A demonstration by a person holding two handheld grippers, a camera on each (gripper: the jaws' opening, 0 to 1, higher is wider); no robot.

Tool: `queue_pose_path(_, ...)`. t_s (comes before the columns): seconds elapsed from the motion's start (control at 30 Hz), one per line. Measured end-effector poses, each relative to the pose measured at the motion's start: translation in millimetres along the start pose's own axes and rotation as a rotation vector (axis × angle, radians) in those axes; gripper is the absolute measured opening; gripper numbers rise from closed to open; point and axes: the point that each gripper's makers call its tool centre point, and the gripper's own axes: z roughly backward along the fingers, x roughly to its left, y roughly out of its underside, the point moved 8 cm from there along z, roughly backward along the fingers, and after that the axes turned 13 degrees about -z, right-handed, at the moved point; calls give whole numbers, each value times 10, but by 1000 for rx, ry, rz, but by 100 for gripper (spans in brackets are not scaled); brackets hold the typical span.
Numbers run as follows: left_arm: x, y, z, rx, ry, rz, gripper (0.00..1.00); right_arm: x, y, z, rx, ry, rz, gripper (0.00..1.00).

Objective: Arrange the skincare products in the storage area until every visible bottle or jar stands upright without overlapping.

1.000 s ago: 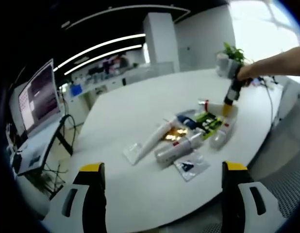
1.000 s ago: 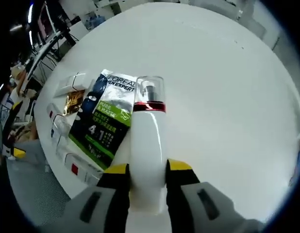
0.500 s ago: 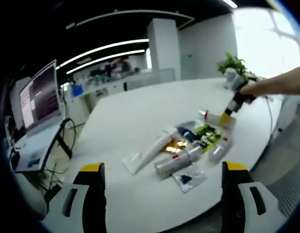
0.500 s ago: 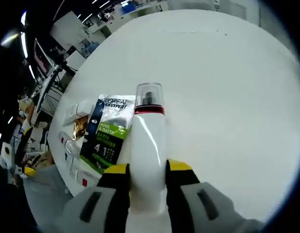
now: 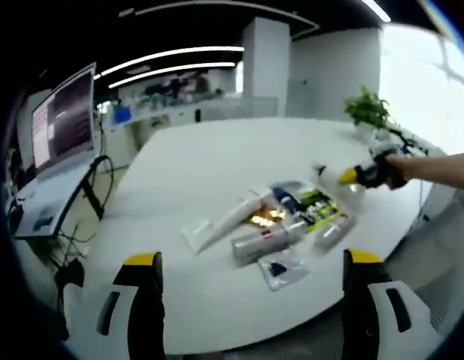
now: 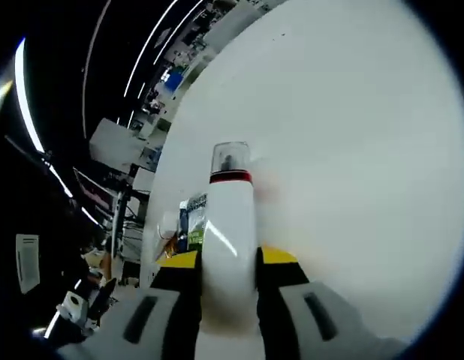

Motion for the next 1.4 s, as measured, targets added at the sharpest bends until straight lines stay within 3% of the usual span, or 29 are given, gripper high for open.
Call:
queue_pose_path(0.2,-52,-107,-41,-38,55,33,94,64,76,80,-34,-96,-49,27)
queue_pose_path(0.6,-34,-304,-130,-106,124,120,91,422,219,229,-38,-236,28,27)
queue_pose_path(0.73,-84,-444,-200,-179,208,154,89,533,287,235,-46,-288,21,27)
queue_pose_path(0.97,-132,-571,-335,-198,295,186,86,769,448,255,-14,-373,57,27)
queue_pose_path(1.13,-257,-782,-380,-277,447,290,81,878,570,270,-10,-416,64,27)
queue_pose_path(1.4,-375,-948,-593,-309,579,340,71,1017,751,356,6,-467,97,27)
